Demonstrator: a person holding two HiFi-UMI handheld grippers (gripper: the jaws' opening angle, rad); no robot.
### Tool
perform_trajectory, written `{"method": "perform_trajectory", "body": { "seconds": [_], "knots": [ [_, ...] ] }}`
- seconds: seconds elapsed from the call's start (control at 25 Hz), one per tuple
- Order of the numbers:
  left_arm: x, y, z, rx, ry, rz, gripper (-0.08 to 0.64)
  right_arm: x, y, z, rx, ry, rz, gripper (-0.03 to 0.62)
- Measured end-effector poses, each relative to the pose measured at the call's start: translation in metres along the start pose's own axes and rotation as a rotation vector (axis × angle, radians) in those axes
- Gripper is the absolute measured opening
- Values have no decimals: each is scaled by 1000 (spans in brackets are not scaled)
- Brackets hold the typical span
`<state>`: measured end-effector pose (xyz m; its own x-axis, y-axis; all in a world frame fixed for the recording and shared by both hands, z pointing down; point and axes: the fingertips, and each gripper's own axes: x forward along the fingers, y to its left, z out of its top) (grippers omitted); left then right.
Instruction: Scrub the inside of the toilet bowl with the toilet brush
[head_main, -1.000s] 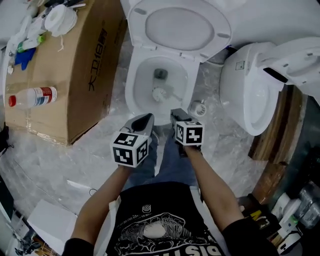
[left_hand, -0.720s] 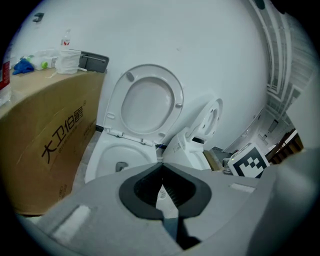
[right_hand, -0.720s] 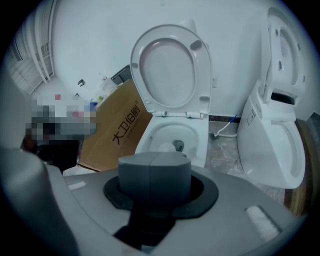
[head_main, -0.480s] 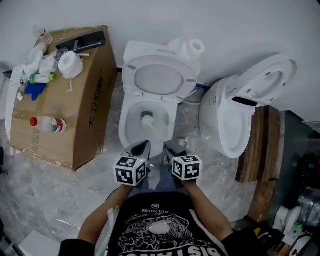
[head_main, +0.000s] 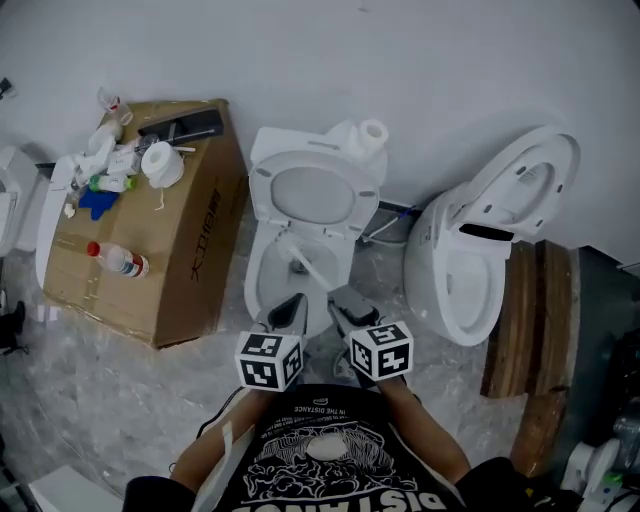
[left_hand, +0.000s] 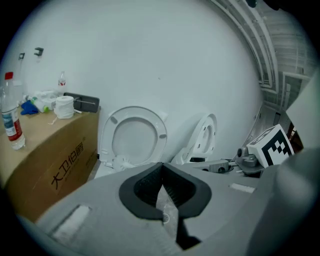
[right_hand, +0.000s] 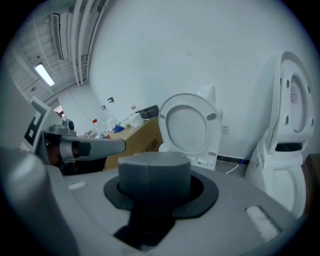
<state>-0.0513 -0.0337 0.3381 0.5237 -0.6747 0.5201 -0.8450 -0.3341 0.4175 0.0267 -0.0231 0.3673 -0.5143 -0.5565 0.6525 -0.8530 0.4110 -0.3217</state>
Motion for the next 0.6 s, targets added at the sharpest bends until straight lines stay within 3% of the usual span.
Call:
{"method": "perform_trajectory", "body": {
  "seconds": [0.28,0.6],
  "knots": [
    [0,-40,-7,21,-13,79,-7,-30,-5,16,-51,-63,70,150],
    [0,-60,-16,10,-17,120,-8,-48,-20,10,-50,-59,100,150]
  ]
}}
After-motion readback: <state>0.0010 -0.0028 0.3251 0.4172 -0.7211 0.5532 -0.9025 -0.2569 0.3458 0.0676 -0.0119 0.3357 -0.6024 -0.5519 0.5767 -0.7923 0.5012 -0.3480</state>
